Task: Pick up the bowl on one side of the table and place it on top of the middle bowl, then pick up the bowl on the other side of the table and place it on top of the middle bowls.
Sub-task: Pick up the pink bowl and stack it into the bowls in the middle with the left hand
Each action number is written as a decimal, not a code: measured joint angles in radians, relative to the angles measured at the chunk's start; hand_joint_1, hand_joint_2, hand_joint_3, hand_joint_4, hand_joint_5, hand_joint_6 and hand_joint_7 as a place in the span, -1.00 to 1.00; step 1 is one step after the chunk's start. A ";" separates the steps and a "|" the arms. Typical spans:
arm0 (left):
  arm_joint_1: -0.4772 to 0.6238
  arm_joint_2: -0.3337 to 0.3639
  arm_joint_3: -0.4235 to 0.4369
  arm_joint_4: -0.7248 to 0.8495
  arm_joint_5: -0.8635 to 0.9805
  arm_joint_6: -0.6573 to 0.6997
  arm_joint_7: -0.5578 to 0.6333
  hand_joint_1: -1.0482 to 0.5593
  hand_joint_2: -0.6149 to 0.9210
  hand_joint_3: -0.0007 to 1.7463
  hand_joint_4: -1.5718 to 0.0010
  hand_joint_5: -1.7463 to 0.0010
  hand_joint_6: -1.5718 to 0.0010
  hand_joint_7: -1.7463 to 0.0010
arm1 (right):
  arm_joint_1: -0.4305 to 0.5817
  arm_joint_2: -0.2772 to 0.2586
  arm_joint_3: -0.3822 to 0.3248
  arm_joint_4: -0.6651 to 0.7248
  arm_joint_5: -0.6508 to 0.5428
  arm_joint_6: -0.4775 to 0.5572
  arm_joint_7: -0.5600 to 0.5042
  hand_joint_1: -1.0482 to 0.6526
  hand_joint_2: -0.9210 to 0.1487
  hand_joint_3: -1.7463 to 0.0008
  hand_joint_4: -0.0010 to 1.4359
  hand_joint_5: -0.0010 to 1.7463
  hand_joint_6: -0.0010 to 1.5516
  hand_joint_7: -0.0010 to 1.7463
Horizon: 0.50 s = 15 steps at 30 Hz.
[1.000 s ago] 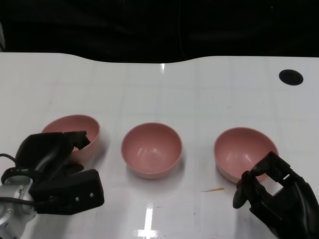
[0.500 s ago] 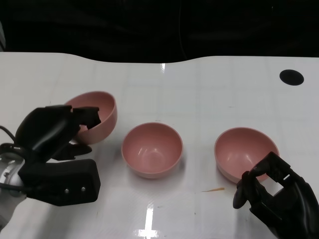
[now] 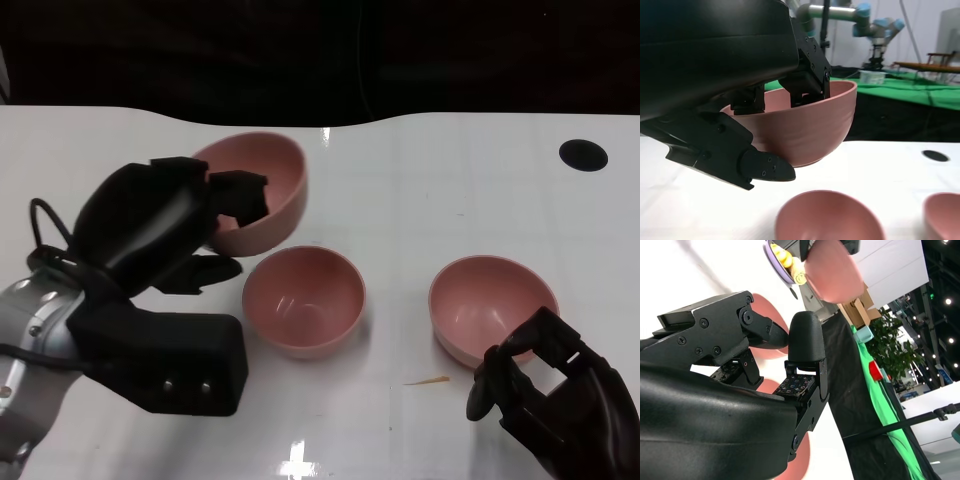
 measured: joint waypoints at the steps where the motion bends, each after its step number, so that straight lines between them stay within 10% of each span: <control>1: 0.000 -0.005 -0.008 0.000 0.003 -0.007 -0.001 0.19 0.84 -0.49 0.25 -1.00 0.24 -0.85 | 0.000 0.000 0.000 0.000 0.000 0.000 0.000 0.15 -0.63 0.04 0.12 1.00 -0.10 0.72; 15: -0.012 -0.088 -0.089 0.081 0.043 -0.090 -0.004 0.20 0.94 -0.61 0.22 -1.00 0.25 -0.90 | 0.006 0.003 0.005 -0.002 -0.006 -0.002 -0.001 0.13 -0.61 0.06 0.11 1.00 -0.10 0.72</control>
